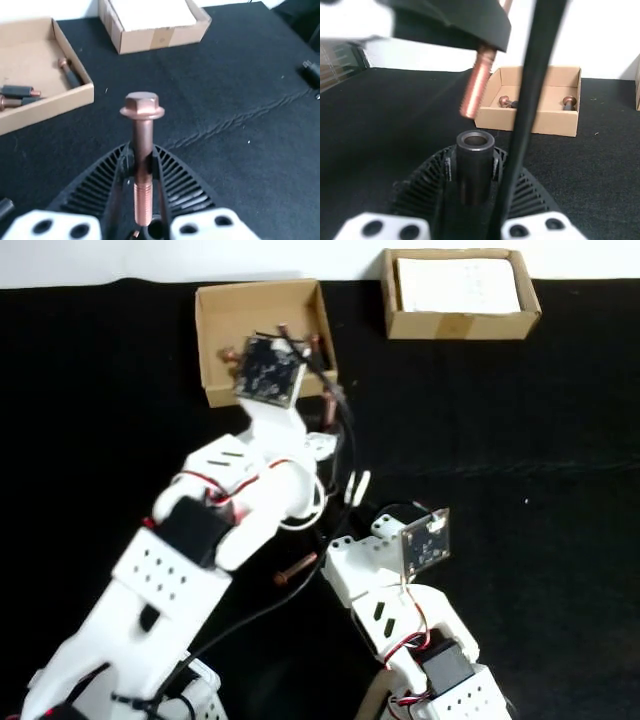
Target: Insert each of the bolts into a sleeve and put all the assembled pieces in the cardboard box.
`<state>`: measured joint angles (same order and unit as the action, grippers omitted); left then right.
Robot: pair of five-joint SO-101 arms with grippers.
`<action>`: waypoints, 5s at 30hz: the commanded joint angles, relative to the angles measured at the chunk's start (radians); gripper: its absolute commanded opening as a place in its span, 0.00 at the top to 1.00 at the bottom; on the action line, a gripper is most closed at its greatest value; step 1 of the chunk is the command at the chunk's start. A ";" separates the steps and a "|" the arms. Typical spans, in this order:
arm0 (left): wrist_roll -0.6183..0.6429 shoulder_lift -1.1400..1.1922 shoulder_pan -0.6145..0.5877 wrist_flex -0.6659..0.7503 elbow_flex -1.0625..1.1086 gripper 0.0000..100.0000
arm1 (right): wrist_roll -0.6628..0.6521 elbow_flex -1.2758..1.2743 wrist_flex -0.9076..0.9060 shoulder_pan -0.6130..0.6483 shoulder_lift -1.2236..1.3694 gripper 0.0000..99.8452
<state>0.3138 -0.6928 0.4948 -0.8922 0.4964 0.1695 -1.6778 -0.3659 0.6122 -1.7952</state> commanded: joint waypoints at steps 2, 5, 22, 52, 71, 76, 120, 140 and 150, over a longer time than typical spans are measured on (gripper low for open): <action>0.005 -0.036 0.007 0.000 0.015 0.99 | 0.012 -0.127 0.025 0.005 -0.005 0.99; 0.005 -0.036 0.015 0.002 0.016 0.99 | 0.012 -0.127 0.025 0.005 -0.005 0.99; -0.002 -0.030 0.077 0.052 0.067 0.99 | 0.012 -0.127 0.025 0.004 -0.005 0.99; -0.196 -0.173 0.130 -0.071 0.087 0.99 | 0.012 -0.120 0.021 -0.038 0.002 0.99; -0.201 -0.044 0.107 -0.172 0.110 0.92 | 0.012 -0.120 0.019 -0.035 0.002 0.99; -0.198 -0.010 0.105 -0.176 0.108 0.86 | 0.012 -0.120 0.019 -0.035 0.002 0.99; -0.293 -0.128 -0.467 -0.744 -0.302 0.85 | -0.061 0.524 0.234 -0.179 0.662 0.99; -0.315 -0.371 -0.734 0.072 0.799 0.79 | -0.064 1.830 0.367 -0.206 2.247 0.99; -0.313 -0.101 -0.782 0.285 0.816 0.79 | -0.066 2.586 0.140 -0.205 2.786 0.99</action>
<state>-0.0054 -0.8355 -0.2677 -0.6421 1.3571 0.1128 0.6467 -0.1864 0.4112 0.9129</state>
